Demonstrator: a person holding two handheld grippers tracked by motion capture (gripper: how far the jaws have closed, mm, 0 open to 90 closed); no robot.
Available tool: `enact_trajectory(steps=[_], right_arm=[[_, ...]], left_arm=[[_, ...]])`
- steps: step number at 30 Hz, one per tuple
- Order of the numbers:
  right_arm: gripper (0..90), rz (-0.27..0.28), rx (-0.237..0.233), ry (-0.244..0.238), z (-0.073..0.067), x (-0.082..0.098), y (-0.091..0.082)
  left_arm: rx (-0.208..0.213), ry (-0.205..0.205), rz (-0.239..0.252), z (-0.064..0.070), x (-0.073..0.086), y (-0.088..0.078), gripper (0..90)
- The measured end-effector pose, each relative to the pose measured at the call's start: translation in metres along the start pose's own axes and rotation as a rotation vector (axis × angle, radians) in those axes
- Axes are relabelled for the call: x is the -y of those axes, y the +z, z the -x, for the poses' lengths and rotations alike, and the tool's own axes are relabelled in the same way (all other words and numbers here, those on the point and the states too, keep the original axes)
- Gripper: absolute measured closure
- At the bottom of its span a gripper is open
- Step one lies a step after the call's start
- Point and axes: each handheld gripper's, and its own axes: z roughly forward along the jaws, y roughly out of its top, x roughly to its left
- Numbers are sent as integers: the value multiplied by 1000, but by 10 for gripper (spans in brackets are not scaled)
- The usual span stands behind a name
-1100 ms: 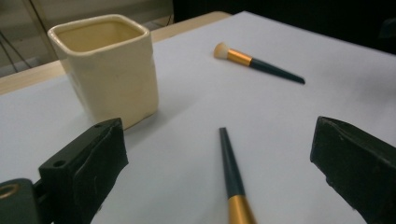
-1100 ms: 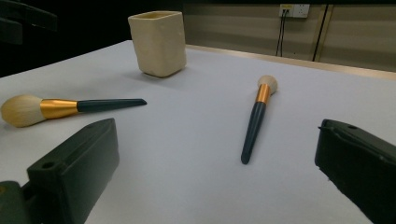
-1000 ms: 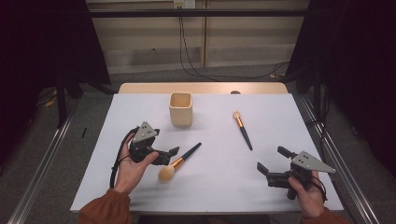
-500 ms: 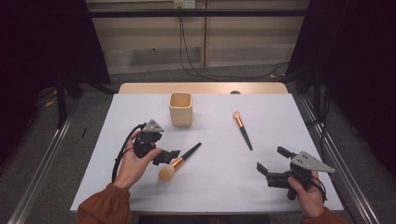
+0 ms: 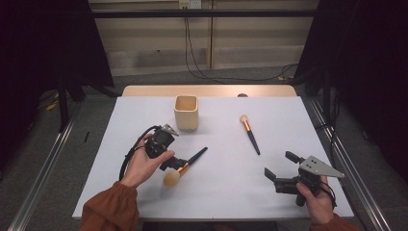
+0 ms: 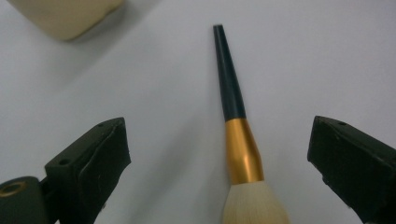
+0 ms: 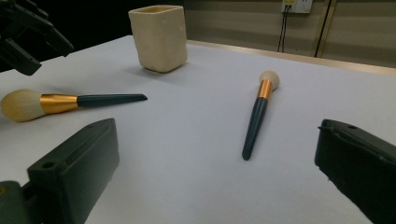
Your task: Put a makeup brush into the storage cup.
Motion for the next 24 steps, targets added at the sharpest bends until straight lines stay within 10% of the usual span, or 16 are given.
enact_trajectory(steps=[14,24], right_arm=[[0,-13,-3,-11,-1,1,1],[0,-17,-3,-11,-1,1,2]], left_arm=[[6,39,-214,5,-15,18,54],[13,51,-280,9,-22,31,49]])
